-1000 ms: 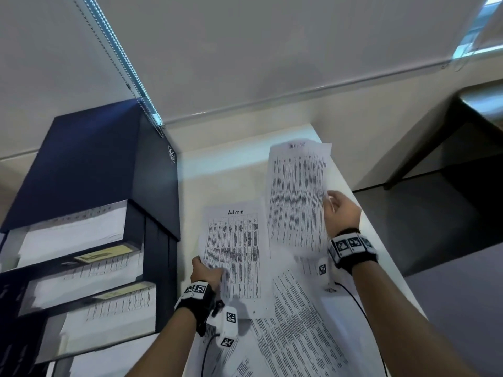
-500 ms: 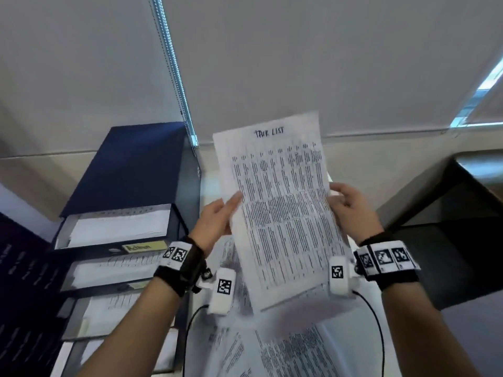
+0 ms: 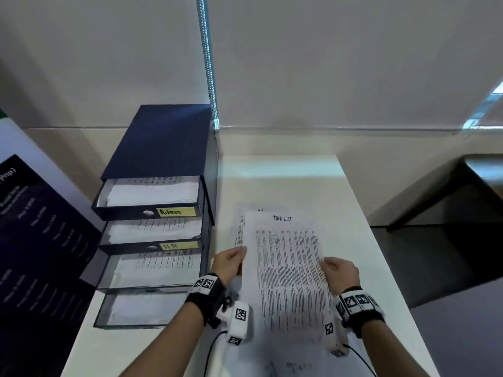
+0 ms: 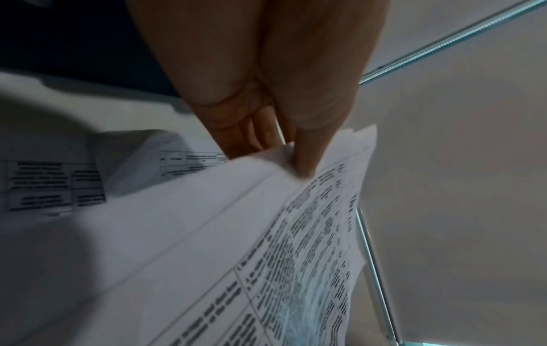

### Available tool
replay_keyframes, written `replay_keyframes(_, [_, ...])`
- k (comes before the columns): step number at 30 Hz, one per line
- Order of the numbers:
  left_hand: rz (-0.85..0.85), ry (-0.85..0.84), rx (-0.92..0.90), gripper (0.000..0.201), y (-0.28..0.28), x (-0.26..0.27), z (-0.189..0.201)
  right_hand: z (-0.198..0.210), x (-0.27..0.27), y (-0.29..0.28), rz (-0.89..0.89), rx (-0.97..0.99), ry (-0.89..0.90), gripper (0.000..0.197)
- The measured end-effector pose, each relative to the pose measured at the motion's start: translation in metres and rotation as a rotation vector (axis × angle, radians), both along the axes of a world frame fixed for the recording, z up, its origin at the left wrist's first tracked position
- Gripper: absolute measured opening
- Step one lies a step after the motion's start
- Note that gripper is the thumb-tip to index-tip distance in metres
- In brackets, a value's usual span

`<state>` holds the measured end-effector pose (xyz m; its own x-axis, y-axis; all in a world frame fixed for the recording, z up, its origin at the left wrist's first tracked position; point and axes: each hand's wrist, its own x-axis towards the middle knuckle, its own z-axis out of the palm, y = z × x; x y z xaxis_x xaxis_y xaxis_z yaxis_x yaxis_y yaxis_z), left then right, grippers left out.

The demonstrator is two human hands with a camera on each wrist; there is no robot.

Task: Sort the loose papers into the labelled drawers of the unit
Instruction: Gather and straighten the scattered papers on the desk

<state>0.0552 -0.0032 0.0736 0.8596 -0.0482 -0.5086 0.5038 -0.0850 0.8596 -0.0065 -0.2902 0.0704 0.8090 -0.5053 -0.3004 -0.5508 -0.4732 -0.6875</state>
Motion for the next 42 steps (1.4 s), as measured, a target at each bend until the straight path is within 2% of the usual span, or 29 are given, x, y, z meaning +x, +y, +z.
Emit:
replay_keyframes(3, [0.069, -0.057, 0.096, 0.026, 0.002, 0.000, -0.002, 0.004, -0.016, -0.004, -0.084, -0.117, 0.019, 0.032])
replay_keyframes(5, [0.107, -0.050, 0.153, 0.028, 0.009, 0.001, 0.000, 0.002, -0.026, -0.015, -0.125, -0.134, 0.068, 0.031])
replay_keyframes(7, [0.074, 0.057, 0.159, 0.043, 0.015, 0.000, -0.002, -0.006, -0.032, -0.021, -0.100, -0.017, 0.132, 0.032])
replay_keyframes(10, [-0.057, 0.215, 0.061, 0.089, 0.020, -0.011, -0.025, -0.022, -0.037, -0.009, 0.100, 0.077, 0.238, 0.031])
replay_keyframes(11, [-0.110, 0.195, 0.083, 0.087, 0.019, -0.018, -0.031, -0.029, -0.037, -0.002, 0.166, 0.083, 0.274, 0.030])
replay_keyframes(14, [-0.198, 0.013, 0.293, 0.038, 0.009, -0.037, -0.030, -0.035, -0.031, 0.021, 0.308, 0.154, 0.328, 0.027])
replay_keyframes(15, [-0.184, -0.038, 0.302, 0.031, 0.005, -0.039, -0.024, -0.033, -0.027, 0.025, 0.336, 0.139, 0.311, 0.032])
replay_keyframes(17, [-0.190, -0.147, 0.252, 0.026, 0.000, -0.039, 0.005, -0.014, -0.018, 0.028, 0.331, 0.135, 0.200, 0.067])
replay_keyframes(18, [-0.197, -0.195, 0.203, 0.025, 0.001, -0.036, 0.020, 0.002, -0.014, 0.030, 0.308, 0.195, 0.110, 0.080])
replay_keyframes(20, [-0.200, -0.246, 0.086, 0.025, 0.010, -0.031, 0.057, 0.038, -0.002, 0.038, 0.332, 0.351, -0.075, 0.077])
replay_keyframes(22, [-0.135, -0.304, 0.020, 0.034, 0.026, -0.025, 0.091, 0.073, 0.011, 0.055, 0.437, 0.425, -0.165, 0.052])
replay_keyframes(24, [-0.019, -0.397, 0.029, 0.040, 0.049, -0.018, 0.122, 0.100, 0.022, 0.078, 0.496, 0.398, -0.251, 0.027])
replay_keyframes(25, [0.039, -0.436, 0.035, 0.041, 0.062, -0.015, 0.136, 0.112, 0.027, 0.091, 0.502, 0.396, -0.302, 0.025])
replay_keyframes(27, [0.081, -0.457, 0.090, 0.047, 0.090, -0.013, 0.159, 0.127, 0.038, 0.117, 0.474, 0.429, -0.373, 0.045])
replay_keyframes(29, [0.014, -0.396, 0.206, 0.057, 0.119, -0.021, 0.170, 0.143, 0.047, 0.142, 0.397, 0.497, -0.388, 0.064])
replay_keyframes(31, [-0.033, -0.341, 0.253, 0.057, 0.152, -0.037, 0.173, 0.156, 0.049, 0.168, 0.408, 0.548, -0.355, 0.072])
replay_keyframes(34, [-0.004, -0.314, 0.224, 0.049, 0.196, -0.067, 0.182, 0.156, 0.039, 0.209, 0.604, 0.517, -0.269, 0.075])
replay_keyframes(36, [0.046, -0.240, 0.189, 0.049, 0.222, -0.088, 0.188, 0.141, 0.028, 0.236, 0.751, 0.490, -0.183, 0.061])
replay_keyframes(39, [0.082, -0.139, 0.223, 0.056, 0.262, -0.115, 0.187, 0.115, 0.005, 0.274, 0.929, 0.527, 0.042, 0.039])
replay_keyframes(42, [0.086, -0.072, 0.267, 0.055, 0.289, -0.134, 0.179, 0.083, -0.017, 0.300, 0.887, 0.648, 0.184, 0.033])
